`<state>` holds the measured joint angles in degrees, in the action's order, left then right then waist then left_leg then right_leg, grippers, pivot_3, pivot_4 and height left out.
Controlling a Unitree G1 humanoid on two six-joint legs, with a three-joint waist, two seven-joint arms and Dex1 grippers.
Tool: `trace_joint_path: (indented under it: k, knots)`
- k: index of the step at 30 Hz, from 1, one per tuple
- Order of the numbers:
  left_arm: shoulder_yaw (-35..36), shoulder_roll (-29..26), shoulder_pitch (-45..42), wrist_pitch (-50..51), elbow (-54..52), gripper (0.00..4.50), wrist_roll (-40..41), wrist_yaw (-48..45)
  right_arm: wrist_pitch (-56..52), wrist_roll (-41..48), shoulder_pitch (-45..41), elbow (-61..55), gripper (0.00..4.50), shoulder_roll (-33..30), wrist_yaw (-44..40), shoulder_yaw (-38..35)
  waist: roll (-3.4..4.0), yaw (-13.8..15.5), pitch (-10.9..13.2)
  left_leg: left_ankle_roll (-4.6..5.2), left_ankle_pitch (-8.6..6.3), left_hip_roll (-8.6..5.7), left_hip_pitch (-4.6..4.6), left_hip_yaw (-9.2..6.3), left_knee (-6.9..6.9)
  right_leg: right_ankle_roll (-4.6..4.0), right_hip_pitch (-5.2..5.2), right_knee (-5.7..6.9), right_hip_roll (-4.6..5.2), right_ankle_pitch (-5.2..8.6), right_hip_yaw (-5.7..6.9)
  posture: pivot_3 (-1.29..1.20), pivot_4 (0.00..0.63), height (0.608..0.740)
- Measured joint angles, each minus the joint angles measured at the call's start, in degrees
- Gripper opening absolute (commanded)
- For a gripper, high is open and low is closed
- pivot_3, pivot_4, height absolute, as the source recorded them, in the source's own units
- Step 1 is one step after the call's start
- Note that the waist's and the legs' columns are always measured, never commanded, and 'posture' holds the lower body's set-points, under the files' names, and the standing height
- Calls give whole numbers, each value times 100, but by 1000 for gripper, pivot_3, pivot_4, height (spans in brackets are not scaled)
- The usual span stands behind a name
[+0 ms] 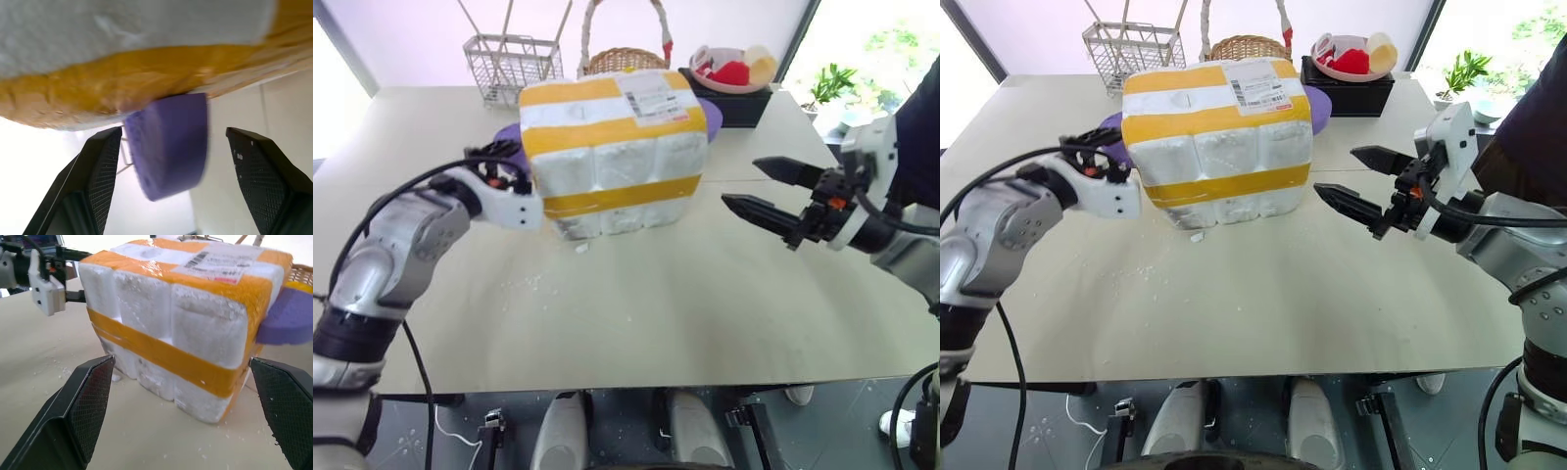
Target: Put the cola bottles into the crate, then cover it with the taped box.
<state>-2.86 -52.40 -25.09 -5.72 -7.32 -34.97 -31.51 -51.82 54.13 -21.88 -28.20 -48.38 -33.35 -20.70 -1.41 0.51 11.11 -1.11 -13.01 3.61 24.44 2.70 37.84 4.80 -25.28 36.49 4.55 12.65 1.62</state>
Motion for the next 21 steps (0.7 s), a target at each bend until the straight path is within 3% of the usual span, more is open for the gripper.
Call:
trace_joint_path:
  k: [3, 6, 7, 9, 11, 13, 16, 21]
  knots:
    - [707, -80, 414, 45, -81, 3652, 861, -299, 27, -51, 104, 29, 4500, 1, -55, 7, 1, 6, 0, 0, 0, 1, -1, 0, 0, -3, 0, 0, 0, 0, 1, 0, 150, 740]
    - [1625, -90, 865, 414, -102, 3652, 2243, -1002, 135, -142, 126, 96, 4500, -1, -133, 6, 2, 3, 0, 0, 0, 2, -4, 3, 0, -4, 1, -2, 2, 0, 2, 0, 150, 740]
    - [1916, -90, 978, 891, -67, 3652, 2940, -1423, 177, -169, 140, 146, 4500, -2, -177, 5, 3, 4, -1, -1, 0, 1, -5, 3, 0, -5, 2, -2, 2, 1, 2, 0, 150, 740]
    - [2641, -133, 942, 2917, 43, 3652, 4614, -2231, 232, -226, 172, 263, 4500, -11, -279, 8, 1, 3, 0, -1, 0, 4, -4, 0, 2, -6, 2, -2, -2, 0, 5, 0, 150, 740]
    - [3290, -516, 748, 4664, 422, 3652, 6100, -3041, 272, -289, 198, 364, 4500, -46, -418, 7, -2, 5, 2, -1, 0, 3, -1, -3, 5, -5, 2, -2, -2, 0, 7, 0, 150, 740]
    - [3619, -1037, 507, 5532, 760, 3652, 6880, -3586, 333, -364, 158, 482, 4500, -99, -539, 28, -2, 12, 3, -1, -1, 1, -2, -4, 6, -23, 6, -11, -2, 10, 8, 0, 150, 740]
    - [3805, -1884, 412, 6002, 1139, 3652, 7417, -4410, 424, -534, -124, 814, 4500, -230, -744, 157, 9, -10, -1, -3, -2, 1, -6, 3, 3, -29, 9, -20, 2, 12, 6, 0, 150, 740]
    - [3609, -2132, 457, 5789, 1416, 3652, 7429, -4829, 612, -829, -455, 1259, 4500, -247, -1039, 380, 20, -5, -1, -3, -2, 2, -6, 3, -8, -35, 3, -20, -1, 13, 7, 0, 150, 740]
